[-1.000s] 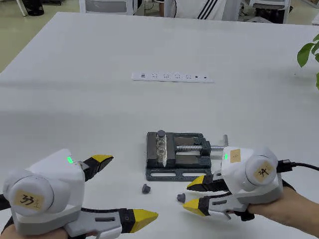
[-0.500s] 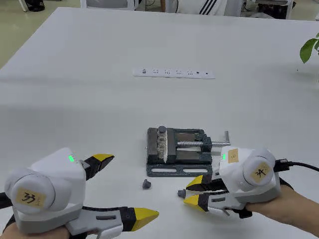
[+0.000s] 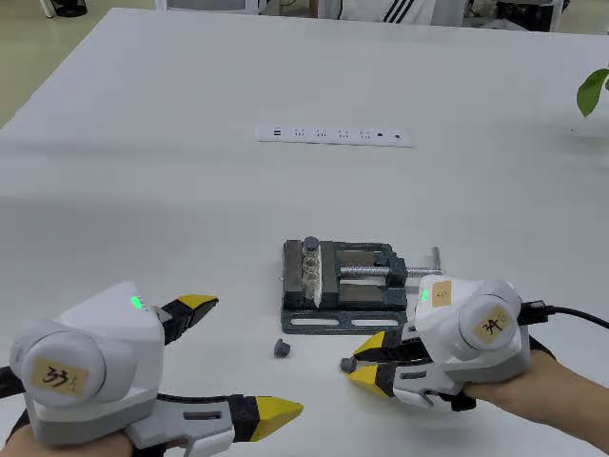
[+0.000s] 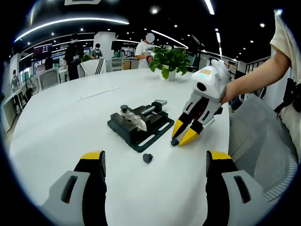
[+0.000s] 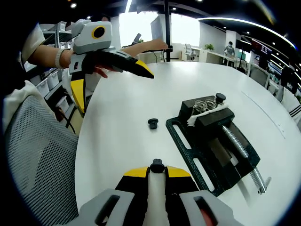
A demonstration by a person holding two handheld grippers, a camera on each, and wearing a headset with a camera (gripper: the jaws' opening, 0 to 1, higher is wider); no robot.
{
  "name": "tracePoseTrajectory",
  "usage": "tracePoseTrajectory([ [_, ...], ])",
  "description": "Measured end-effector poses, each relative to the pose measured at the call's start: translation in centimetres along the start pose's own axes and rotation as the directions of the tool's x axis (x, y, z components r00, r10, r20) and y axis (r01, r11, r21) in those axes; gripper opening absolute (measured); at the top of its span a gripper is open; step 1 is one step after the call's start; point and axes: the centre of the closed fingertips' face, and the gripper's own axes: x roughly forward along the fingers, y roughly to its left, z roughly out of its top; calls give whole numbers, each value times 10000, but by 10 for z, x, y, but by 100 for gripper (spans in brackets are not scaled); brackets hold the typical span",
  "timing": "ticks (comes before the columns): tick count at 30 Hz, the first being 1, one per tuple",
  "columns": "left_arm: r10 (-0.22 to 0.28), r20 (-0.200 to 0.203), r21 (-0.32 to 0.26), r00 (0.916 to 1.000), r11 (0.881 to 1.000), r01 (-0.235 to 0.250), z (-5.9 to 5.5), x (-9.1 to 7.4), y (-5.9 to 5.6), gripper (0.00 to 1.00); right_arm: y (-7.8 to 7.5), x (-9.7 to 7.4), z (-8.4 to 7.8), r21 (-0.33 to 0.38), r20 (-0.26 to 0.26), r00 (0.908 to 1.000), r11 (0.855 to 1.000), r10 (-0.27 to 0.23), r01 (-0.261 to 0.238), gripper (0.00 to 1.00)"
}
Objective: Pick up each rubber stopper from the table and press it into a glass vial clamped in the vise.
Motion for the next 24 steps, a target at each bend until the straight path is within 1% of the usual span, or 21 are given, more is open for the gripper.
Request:
tracePoseTrajectory([
  [2, -20, 4, 15, 10000, 10000, 20, 0, 1, -1, 87, -2, 0, 0, 14, -30, 10000, 10000, -31, 31, 9],
  [7, -32, 20, -6, 10000, 10000, 32, 1, 1, -3, 87, 0, 1, 0, 134, -16, 10000, 9999, -5, 5, 8],
  [13, -24, 8, -7, 10000, 10000, 24, 1, 1, -3, 87, 2, 1, 2, 207, 23, 10000, 9998, -7, 7, 10],
  [17, -31, 11, -20, 10000, 10000, 31, 1, 1, -5, 87, -1, 1, 4, 334, 50, 9999, 9993, -141, 139, 9],
  [24, -28, 42, -60, 10000, 10000, 28, 2, 1, -4, 86, -2, 0, 2, 411, 2, 9999, 9990, -160, 160, 10],
])
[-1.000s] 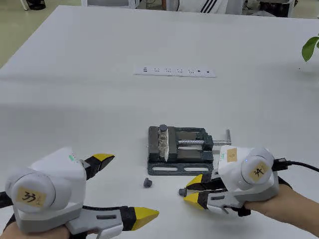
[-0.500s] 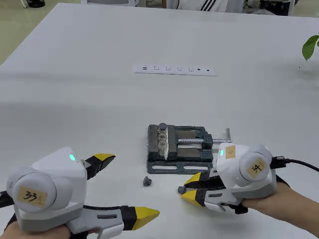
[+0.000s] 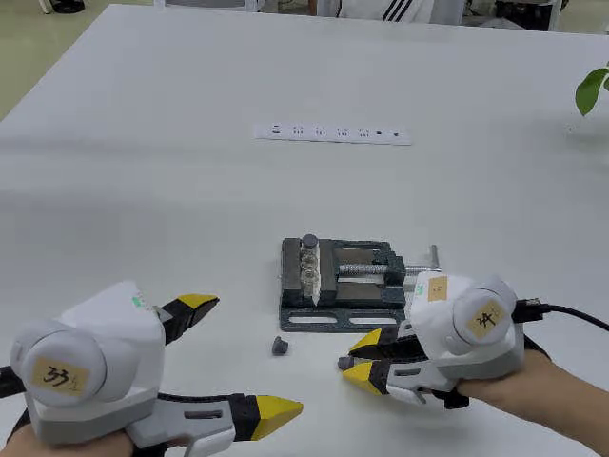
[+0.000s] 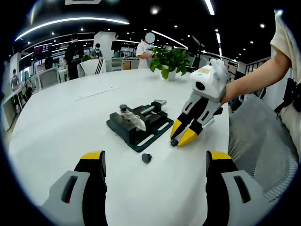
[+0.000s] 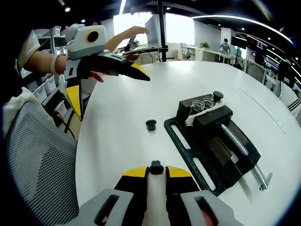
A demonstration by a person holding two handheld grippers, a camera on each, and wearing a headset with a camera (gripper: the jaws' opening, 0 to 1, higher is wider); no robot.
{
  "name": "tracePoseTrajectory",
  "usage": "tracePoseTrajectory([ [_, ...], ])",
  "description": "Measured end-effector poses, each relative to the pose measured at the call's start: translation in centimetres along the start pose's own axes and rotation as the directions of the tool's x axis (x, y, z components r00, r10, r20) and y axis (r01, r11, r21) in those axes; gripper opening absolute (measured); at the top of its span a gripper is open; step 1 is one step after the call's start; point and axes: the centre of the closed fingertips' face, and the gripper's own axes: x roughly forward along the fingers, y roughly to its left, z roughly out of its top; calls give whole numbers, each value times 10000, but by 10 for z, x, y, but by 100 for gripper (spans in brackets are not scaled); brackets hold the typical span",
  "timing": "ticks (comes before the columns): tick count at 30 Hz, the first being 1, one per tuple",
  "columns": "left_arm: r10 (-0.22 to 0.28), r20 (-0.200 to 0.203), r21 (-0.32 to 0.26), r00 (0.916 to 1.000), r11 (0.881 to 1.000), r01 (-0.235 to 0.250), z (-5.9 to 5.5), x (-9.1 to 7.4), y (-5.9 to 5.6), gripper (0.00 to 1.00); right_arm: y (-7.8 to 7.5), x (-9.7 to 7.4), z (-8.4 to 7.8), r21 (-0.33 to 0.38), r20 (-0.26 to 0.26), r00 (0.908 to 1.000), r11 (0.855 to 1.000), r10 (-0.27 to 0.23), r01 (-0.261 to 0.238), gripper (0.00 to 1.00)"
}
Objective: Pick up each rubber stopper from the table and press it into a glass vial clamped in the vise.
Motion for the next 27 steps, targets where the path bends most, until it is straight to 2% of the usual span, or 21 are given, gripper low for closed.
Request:
tracePoseTrajectory([
  [15, -37, -49, 94, 10000, 9999, 37, 0, 1, -1, 86, -3, -7, 1, -12, -12, 10000, 10000, 51, -51, 8],
  [18, -186, -154, 323, 9997, 9993, 191, 0, 3, -4, 84, -1, -14, 4, -19, -281, 9993, 9997, 240, -241, 8],
  [21, -345, -257, 541, 9991, 9979, 359, 0, 6, -7, 83, -1, -23, 7, -320, -591, 9975, 9987, 389, -409, 8],
  [24, -626, -373, 824, 9973, 9944, 655, 3, 12, -13, 79, -2, -32, 10, -790, -994, 9934, 9948, 564, -643, 7],
  [27, -960, -372, 1217, 9947, 9875, 998, 12, 18, -21, 74, -3, -44, 19, -1395, -1461, 9862, 9854, 775, -981, 7],
])
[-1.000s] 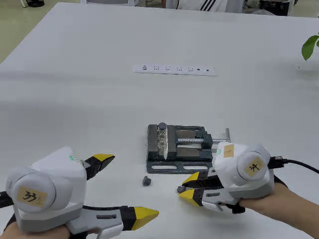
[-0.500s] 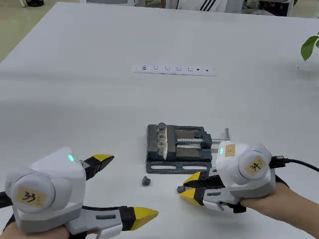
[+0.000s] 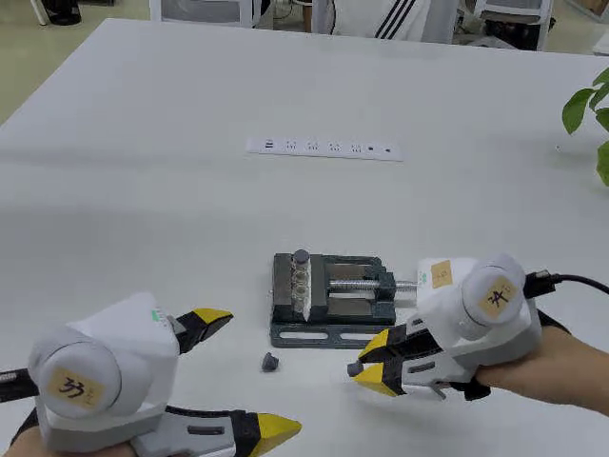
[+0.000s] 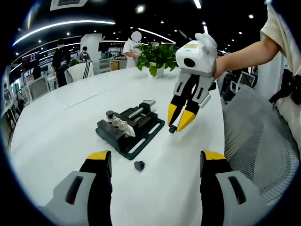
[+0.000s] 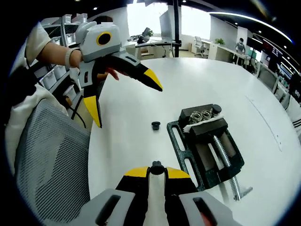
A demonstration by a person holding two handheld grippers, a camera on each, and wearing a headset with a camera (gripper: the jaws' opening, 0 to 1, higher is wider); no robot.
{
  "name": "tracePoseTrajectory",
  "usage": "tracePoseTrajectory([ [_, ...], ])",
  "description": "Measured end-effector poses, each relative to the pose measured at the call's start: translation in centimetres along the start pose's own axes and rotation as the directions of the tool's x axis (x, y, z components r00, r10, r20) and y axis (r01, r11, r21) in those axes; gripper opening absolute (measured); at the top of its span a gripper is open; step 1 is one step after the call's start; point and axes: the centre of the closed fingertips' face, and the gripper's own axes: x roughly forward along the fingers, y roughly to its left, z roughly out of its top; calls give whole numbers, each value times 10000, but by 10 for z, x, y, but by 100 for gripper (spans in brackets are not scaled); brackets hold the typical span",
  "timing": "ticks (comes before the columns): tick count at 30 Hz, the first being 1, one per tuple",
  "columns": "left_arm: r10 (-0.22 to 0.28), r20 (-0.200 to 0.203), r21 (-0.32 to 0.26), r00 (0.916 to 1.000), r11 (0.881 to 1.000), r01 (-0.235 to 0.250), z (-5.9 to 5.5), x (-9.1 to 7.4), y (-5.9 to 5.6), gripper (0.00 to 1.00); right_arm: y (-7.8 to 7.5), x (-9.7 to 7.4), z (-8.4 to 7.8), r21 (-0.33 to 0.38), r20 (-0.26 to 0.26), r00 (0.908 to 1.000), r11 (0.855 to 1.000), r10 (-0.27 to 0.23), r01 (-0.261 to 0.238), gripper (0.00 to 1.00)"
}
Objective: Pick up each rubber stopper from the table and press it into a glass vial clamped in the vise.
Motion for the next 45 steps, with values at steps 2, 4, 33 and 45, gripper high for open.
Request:
tracePoseTrajectory([
  [2, -195, 9, 247, 9998, 9995, 195, 6, 5, -3, 70, -1, -7, 6, -317, -145, 9999, 9995, 66, -71, 7],
  [4, -351, 5, 546, 9994, 9979, 350, 12, 11, -6, 66, -1, -16, 12, -942, -498, 9984, 9951, 262, -308, 7],
  [33, -1612, 177, 1549, 9868, 9755, 1566, 55, 41, -31, 12, 13, -44, 53, -4474, -3251, 9430, 8670, 709, -2194, 7],
  [45, -1668, 225, 1319, 9857, 9779, 1624, 56, 42, -30, 8, 13, -40, 51, -4554, -3424, 9367, 8590, 737, -2340, 7],
])
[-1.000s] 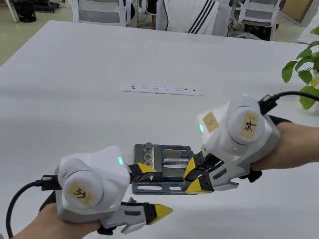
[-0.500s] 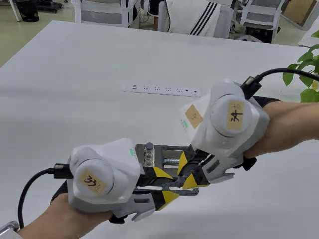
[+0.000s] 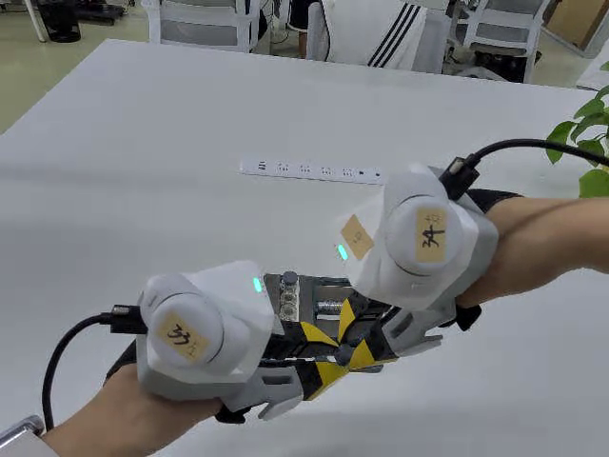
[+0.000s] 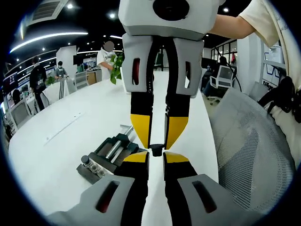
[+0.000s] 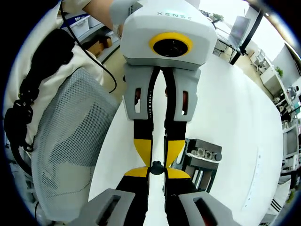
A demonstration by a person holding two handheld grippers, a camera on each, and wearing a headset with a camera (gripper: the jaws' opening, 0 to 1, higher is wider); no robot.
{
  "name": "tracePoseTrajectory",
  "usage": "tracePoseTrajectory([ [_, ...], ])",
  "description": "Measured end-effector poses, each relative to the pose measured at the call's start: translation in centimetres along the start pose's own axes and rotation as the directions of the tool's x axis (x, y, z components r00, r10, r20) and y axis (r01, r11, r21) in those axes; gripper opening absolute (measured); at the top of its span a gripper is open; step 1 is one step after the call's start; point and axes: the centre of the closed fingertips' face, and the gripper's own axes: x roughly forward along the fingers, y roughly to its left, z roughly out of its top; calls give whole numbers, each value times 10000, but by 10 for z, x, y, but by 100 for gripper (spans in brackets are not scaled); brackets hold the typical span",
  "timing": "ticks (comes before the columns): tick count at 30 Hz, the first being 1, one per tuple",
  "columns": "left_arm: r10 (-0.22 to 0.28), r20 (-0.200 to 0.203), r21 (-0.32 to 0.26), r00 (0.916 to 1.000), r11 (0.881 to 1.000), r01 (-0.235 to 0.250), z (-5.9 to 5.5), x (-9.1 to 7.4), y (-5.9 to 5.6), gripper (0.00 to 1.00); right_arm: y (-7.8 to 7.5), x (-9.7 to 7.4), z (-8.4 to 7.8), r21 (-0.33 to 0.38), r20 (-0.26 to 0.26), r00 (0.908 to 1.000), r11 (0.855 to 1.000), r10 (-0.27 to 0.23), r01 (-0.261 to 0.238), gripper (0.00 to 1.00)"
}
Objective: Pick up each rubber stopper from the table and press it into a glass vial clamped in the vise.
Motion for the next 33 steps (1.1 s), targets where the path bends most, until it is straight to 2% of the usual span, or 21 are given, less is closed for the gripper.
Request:
tracePoseTrajectory([
  [13, -101, -54, -255, 9999, 9996, 100, -5, 1, -5, 4, 4, 4, 3, 54, 92, 9998, 9998, 171, -171, 7],
  [17, -139, -74, -380, 9999, 9992, 136, -6, 1, -7, 3, 5, 5, 3, 258, 238, 9992, 9992, 309, -315, 8],
  [22, -42, -35, -449, 10000, 9990, 40, -7, -1, -4, 3, 3, 4, 4, 243, 570, 9981, 9994, 240, -254, 8],
  [26, 122, -13, -410, 9999, 9991, -123, -8, -5, -1, 3, -4, -2, 5, 1065, 1325, 9912, 9942, 11, -153, 20],
  [29, 180, 88, -332, 9998, 9993, -177, -8, -8, 0, 3, -4, -6, 8, 1755, 1998, 9798, 9841, -88, -270, 18],
  [30, 225, 198, -336, 9995, 9992, -218, -7, -9, 0, 3, -5, -7, 10, 1970, 2304, 9730, 9799, -162, -304, 19],
  [33, 344, 232, -340, 9991, 9989, -336, -7, -10, 1, 3, -5, -9, 11, 2381, 2742, 9614, 9702, -234, -443, 18],
])
